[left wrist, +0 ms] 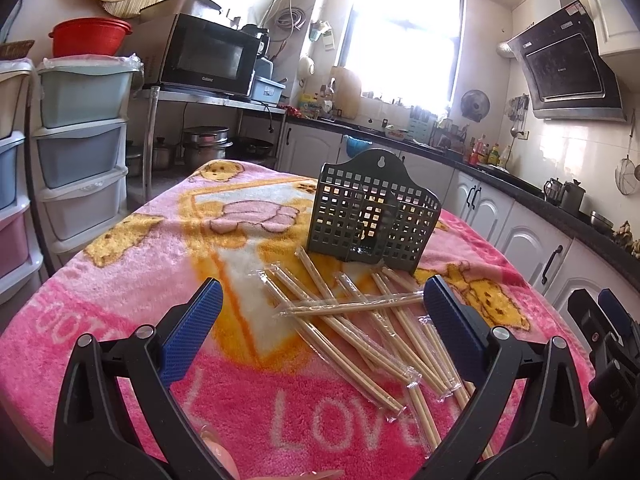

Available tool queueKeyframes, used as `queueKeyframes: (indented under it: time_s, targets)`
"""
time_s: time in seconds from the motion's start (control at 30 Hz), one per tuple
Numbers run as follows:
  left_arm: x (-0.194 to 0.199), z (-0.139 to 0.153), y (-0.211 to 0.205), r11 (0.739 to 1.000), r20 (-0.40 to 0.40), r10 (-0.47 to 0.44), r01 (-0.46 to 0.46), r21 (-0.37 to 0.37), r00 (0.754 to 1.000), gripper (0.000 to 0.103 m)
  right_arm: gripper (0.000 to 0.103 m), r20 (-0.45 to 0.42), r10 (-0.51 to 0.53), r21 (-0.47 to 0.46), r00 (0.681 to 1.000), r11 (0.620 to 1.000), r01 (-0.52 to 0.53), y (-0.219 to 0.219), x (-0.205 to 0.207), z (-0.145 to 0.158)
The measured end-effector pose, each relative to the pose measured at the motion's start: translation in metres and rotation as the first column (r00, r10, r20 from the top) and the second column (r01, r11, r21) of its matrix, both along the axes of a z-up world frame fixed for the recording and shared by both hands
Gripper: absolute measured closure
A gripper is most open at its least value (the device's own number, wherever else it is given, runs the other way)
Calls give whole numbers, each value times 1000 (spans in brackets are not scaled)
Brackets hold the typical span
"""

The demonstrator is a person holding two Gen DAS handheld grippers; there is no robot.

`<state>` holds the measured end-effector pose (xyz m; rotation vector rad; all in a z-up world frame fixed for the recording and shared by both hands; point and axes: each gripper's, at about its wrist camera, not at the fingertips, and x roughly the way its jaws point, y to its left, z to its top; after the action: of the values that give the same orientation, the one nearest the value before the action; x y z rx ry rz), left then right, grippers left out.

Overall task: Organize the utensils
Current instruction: 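Move both tools toward the wooden chopsticks lying beside the green caddy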

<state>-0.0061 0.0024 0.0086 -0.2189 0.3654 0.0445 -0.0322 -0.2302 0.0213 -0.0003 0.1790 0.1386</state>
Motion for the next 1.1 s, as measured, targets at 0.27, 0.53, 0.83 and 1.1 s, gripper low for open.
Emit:
queueKeyframes:
  time_s: [0.27,0.53,0.83,1.1]
  targets:
    - [0,1,0,1000,2,-1,1,2,1000,10,6,0,3,2,1000,1000,-3,0,0,1]
    - [1,2,-1,1000,1,-2,2,4,1000,10,6,-8,17,2,1000,1000,-17,3,0,1]
    - [2,3,2,1000,-3,5,-5,9,1000,10,6,-24,46,1,999,999,-46,7,5,-2]
    - [9,-1,18,999,-26,43,-43,0,999,10,6,-50,69,-25,996,997,-71,12,18,-1]
